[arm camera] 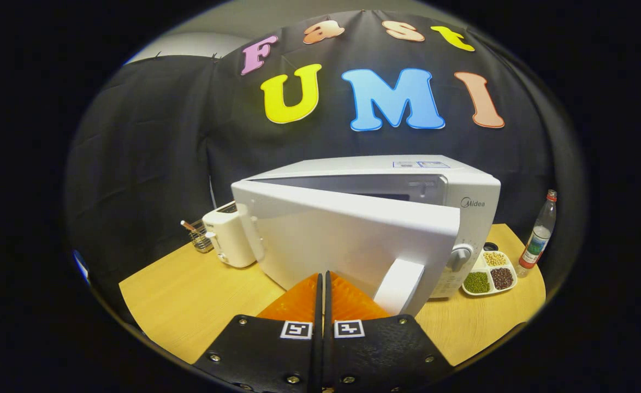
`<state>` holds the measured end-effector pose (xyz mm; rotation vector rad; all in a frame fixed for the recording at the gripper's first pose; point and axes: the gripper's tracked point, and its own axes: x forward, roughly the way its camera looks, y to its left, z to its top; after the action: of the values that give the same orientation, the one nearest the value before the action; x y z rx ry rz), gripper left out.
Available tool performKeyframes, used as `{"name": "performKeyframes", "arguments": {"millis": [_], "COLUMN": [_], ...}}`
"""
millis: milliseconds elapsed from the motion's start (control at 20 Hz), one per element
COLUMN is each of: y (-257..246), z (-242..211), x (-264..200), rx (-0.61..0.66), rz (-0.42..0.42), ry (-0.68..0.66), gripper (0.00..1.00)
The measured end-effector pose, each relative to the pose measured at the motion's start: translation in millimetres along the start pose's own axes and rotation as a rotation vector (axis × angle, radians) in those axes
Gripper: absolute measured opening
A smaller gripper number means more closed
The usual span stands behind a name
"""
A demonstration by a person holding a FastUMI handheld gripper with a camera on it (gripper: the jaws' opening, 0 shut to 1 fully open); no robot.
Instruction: Open the microwave, put the food inside, and close the microwave door.
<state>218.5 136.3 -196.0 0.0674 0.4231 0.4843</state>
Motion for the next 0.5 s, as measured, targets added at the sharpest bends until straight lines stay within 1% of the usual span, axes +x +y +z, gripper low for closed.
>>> {"name": "performKeyframes", "arguments": {"millis": [400,450,500], "y": [-39,-40,-32], "z": [13,14,9], "x": [52,56,60], "rx": [0.059,0.074,0.088], "rz": [-0.08,-0.072,-0.039], "ry": [-0.01,-0.009,0.001], "gripper": [0.0,0.01,0.0]}}
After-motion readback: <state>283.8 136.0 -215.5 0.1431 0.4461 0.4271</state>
